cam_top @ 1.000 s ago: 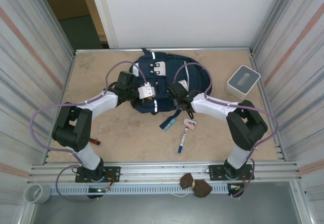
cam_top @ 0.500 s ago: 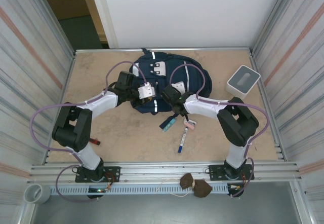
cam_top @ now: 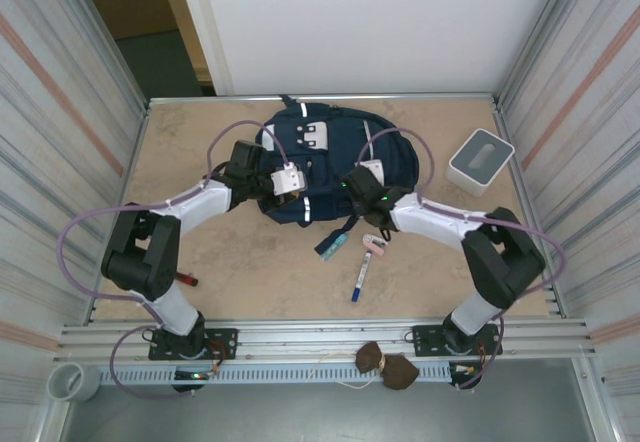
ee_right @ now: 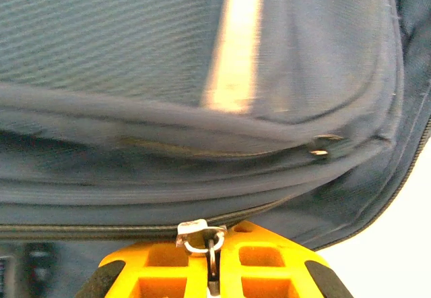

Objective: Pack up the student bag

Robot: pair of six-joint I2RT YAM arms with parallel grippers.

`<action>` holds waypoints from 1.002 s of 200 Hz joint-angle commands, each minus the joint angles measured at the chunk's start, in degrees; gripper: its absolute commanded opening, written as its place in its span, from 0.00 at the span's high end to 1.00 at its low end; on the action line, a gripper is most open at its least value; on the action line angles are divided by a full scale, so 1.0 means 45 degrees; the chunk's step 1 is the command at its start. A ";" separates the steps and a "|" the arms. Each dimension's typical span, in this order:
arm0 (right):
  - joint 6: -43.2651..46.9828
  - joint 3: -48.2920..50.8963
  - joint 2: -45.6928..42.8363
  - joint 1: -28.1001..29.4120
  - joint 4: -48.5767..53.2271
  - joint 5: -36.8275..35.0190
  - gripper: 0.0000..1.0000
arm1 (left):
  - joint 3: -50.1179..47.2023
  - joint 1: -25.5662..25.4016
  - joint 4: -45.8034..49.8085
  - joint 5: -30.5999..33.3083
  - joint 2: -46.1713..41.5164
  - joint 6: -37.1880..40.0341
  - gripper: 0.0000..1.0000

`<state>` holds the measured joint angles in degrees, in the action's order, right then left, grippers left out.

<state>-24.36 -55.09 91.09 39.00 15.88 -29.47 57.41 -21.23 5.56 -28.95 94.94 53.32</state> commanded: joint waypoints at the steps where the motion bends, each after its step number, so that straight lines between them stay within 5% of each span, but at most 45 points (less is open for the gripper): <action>1: 0.0139 0.1030 -0.1239 -0.1400 -0.0001 0.1785 1.00 | -0.0271 0.0884 -0.0395 0.0322 -0.0694 0.0077 1.00; 45: 0.0432 0.1487 -0.1785 -0.1939 -0.1481 0.4943 1.00 | -0.0413 0.1389 -0.1249 0.1243 -0.0837 -0.0289 0.97; 79: 0.0446 0.0615 -0.1424 -0.1978 -0.1596 0.5911 1.00 | -0.0530 0.0706 -0.1660 0.1290 -0.1156 -0.0645 0.62; 128: 0.0003 -0.0227 -0.1388 -0.1861 -0.1803 0.7531 1.00 | -0.0275 -0.1159 -0.1763 0.0793 -0.1794 -0.0398 0.35; 174: -0.0247 -0.0665 -0.1447 -0.1657 -0.1971 0.8289 1.00 | 0.1032 -0.2713 -0.1537 0.1858 -0.0229 0.0375 0.34; 200: -0.0250 -0.0632 -0.1504 -0.1635 -0.1958 0.8542 1.00 | 0.1573 -0.2859 -0.1911 0.2853 0.0607 0.0436 0.50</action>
<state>-24.80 -55.31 85.14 31.18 10.48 5.96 61.76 -34.06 -1.76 -20.88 95.02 53.58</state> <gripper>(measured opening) 0.066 0.587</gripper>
